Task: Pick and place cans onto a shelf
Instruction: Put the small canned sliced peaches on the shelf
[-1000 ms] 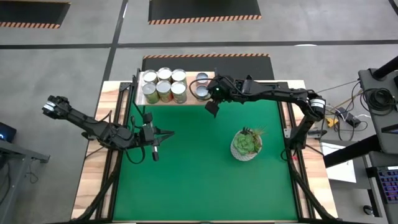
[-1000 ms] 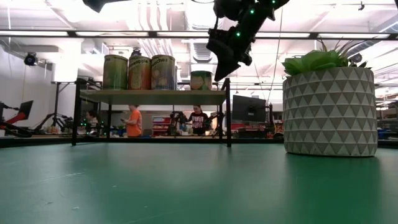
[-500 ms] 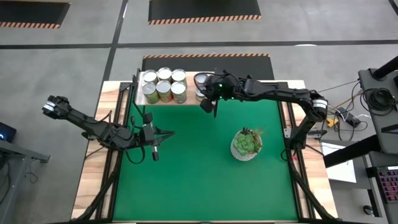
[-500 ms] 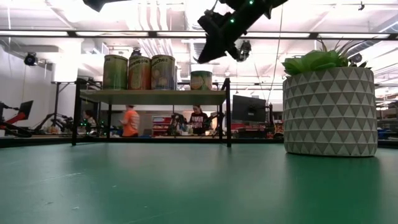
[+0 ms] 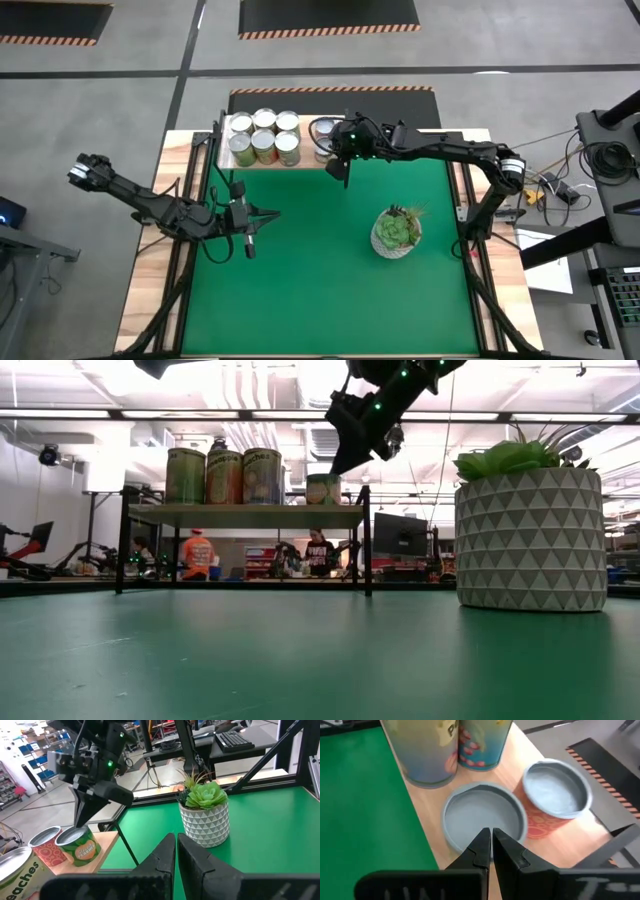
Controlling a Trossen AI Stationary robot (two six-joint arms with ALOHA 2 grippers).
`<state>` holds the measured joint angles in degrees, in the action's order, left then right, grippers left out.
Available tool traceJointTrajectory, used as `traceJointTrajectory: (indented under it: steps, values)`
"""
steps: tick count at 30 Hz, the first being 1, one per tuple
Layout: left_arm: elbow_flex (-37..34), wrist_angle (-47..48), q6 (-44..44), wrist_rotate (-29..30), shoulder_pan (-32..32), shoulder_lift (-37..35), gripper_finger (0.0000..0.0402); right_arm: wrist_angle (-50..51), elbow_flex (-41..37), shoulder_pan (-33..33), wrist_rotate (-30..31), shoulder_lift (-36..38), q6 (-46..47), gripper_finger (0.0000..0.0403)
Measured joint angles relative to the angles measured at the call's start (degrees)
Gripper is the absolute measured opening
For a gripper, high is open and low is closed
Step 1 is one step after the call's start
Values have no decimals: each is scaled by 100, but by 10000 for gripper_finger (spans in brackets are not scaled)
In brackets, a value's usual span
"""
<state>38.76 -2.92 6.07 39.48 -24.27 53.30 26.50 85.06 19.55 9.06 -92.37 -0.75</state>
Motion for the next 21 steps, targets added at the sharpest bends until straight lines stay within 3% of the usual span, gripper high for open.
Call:
traceJointTrajectory:
  steps: [8,13,21]
  values:
    - [0,0,0,0,0,2,0,-51,0,122,3,87,-32,9]
    - [-1,0,0,1,0,2,0,-193,4,44,-351,60,11,9]
    - [0,2,0,0,-1,2,0,78,-107,74,-259,80,32,9]
